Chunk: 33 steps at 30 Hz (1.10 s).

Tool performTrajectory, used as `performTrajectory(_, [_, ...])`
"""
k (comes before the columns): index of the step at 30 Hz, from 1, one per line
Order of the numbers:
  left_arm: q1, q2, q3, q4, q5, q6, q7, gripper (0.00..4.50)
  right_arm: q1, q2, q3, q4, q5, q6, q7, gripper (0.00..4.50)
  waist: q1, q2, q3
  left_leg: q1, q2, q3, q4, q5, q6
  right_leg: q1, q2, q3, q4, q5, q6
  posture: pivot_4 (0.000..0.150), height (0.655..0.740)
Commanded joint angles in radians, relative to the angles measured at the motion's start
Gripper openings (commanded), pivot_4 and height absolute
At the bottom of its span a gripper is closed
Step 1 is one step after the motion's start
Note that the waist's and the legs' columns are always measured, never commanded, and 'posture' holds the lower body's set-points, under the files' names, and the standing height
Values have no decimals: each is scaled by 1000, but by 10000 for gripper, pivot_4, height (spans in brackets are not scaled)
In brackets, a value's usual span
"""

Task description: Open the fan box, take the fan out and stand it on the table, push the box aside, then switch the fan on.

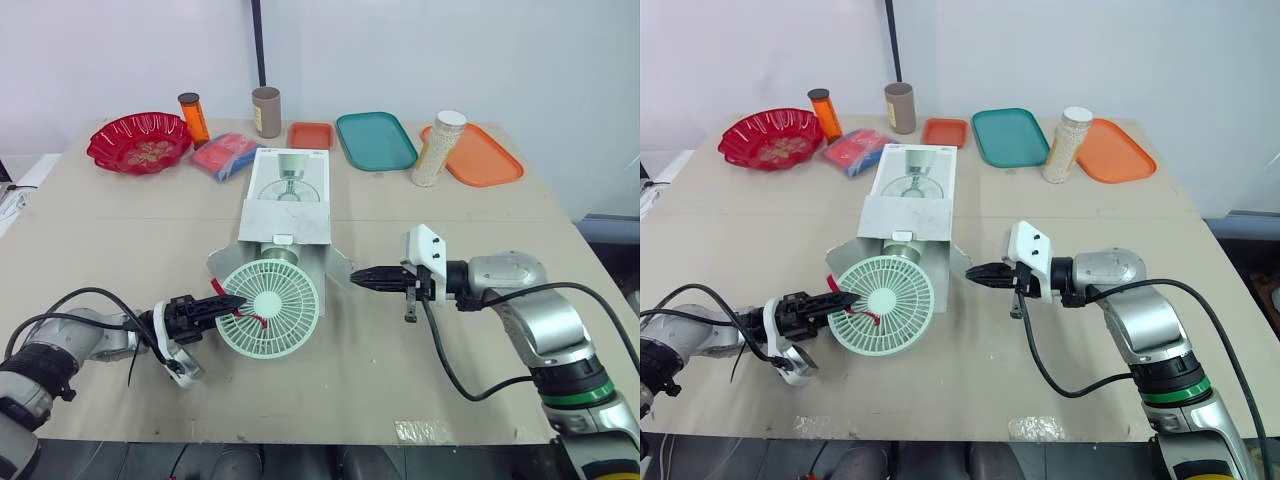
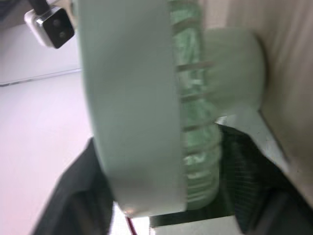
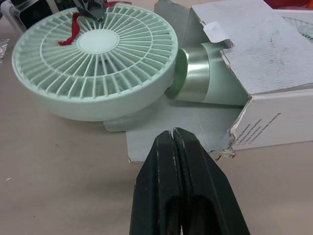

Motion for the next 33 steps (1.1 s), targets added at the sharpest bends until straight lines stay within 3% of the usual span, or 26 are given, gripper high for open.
performTrajectory(1, [-19,26,-4,-28,-37,0,7,19221,-7,4,3,-23,2,-19,1,0,0,0,0,0,0,0,0,0,0,0,0,0,0,0,0,1500,7400])
performTrajectory(9, [19,55,11,-78,-122,-62,-70,19221,-10,9,12,-21,-4,-19,-5,0,-1,0,0,0,0,0,0,0,0,0,0,0,1,0,0,1500,7400])
performTrajectory(11, [46,69,35,-96,-234,-129,-155,19221,-12,10,15,-19,-7,-18,-9,0,0,0,0,0,0,1,0,0,0,0,0,0,1,0,0,1500,7400])
performTrajectory(13, [99,103,65,-140,-426,-203,-291,19221,-10,9,17,-18,-9,-18,-9,0,-1,-1,0,0,0,1,0,0,0,-1,-1,0,1,0,0,1500,7400])
performTrajectory(17, [233,182,139,-301,-681,-212,-500,19221,-8,4,17,-13,-9,-18,-7,0,-2,-1,-1,1,1,2,0,0,0,-1,-1,0,2,0,0,1500,7400])
performTrajectory(20, [356,234,206,-427,-902,-167,-637,19221,-8,-4,18,1,-9,-23,6,0,-1,-1,-1,2,1,4,1,0,0,-1,-2,0,5,-1,-1,1500,7400])
performTrajectory(25, [564,314,375,-642,-1134,-80,-817,19221,-29,1,28,48,-22,-50,25,0,-2,-1,-1,3,1,5,1,0,0,-1,-2,0,6,-1,-1,1500,7400])
performTrajectory(33, [844,364,665,-927,-1599,164,-1147,19221,-84,46,71,112,-39,-93,59,0,-3,0,0,4,2,6,2,0,1,-1,-1,1,7,-2,-2,1500,7400])
